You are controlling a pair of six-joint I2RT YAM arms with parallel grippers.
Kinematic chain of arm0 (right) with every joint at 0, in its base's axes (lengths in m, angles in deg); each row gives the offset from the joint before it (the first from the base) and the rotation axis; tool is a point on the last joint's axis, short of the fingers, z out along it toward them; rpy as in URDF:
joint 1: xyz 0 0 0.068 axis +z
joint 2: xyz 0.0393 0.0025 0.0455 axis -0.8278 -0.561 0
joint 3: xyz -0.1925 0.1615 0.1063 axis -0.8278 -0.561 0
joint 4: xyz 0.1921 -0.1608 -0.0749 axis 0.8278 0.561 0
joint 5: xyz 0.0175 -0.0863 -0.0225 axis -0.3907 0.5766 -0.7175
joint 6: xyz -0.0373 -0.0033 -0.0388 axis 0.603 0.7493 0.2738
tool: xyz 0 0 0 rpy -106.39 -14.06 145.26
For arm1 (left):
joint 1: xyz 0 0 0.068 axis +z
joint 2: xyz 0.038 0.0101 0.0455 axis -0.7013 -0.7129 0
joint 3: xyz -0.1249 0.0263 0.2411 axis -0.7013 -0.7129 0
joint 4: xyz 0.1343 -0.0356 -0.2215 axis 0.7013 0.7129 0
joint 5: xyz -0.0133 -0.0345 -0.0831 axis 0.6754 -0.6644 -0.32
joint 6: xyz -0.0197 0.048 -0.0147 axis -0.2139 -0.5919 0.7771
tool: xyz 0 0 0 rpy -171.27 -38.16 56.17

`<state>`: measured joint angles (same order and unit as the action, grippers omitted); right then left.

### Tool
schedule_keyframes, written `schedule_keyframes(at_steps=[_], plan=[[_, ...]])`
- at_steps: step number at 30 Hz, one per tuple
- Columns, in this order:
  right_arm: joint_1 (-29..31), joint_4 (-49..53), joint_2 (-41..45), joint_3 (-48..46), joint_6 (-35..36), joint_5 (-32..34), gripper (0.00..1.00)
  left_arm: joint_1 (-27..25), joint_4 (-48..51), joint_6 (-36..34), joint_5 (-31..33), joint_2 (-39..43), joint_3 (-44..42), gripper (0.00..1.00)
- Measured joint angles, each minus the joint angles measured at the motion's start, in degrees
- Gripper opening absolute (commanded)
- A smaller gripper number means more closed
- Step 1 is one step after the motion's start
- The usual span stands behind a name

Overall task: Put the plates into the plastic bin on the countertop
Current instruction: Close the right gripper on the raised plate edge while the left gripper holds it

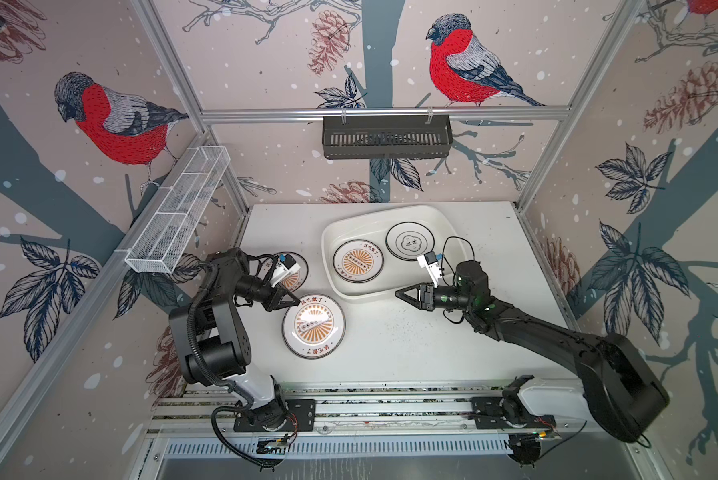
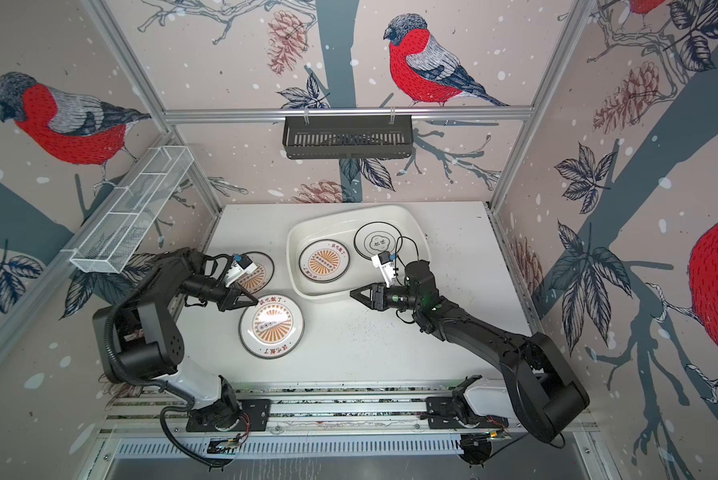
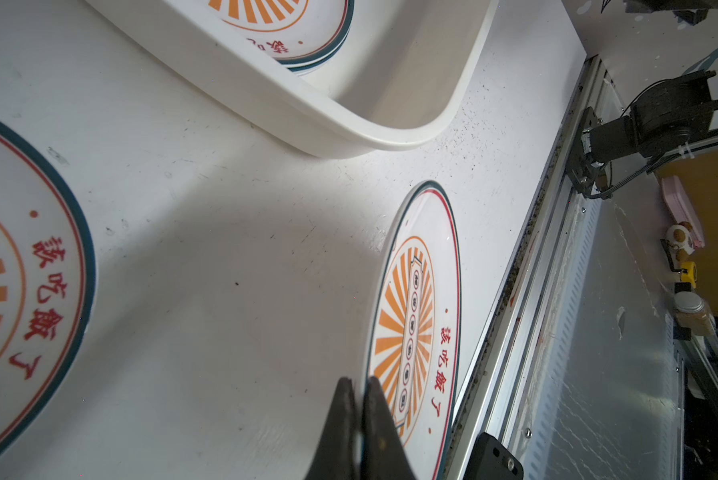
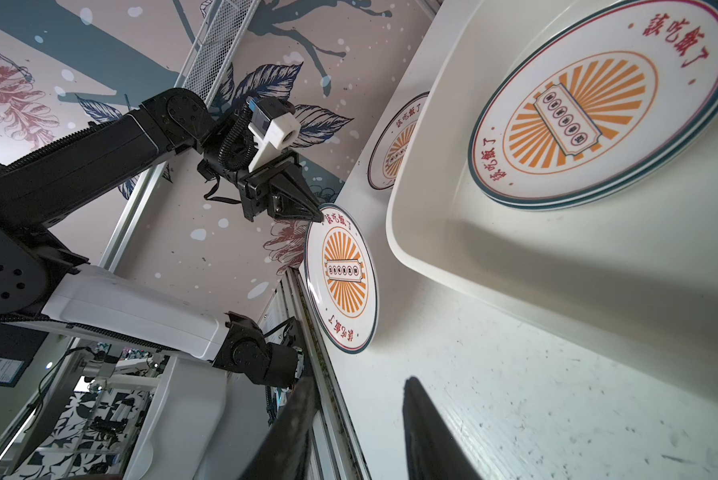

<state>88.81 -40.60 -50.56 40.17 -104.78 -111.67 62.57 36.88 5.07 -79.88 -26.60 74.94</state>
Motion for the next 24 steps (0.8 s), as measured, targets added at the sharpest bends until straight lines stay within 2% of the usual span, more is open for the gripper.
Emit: schedule_keyframes(at_steps=[13,24], plan=[[6.97,-1.22,-3.93,0.72,0.17,3.17,0.36,-2.82,2.6,0.92,-1.18,2.93,2.91,0.0],[7.67,-1.05,-2.03,1.03,1.62,5.95,0.37,-4.83,5.14,2.56,-3.39,5.01,7.78,0.0]])
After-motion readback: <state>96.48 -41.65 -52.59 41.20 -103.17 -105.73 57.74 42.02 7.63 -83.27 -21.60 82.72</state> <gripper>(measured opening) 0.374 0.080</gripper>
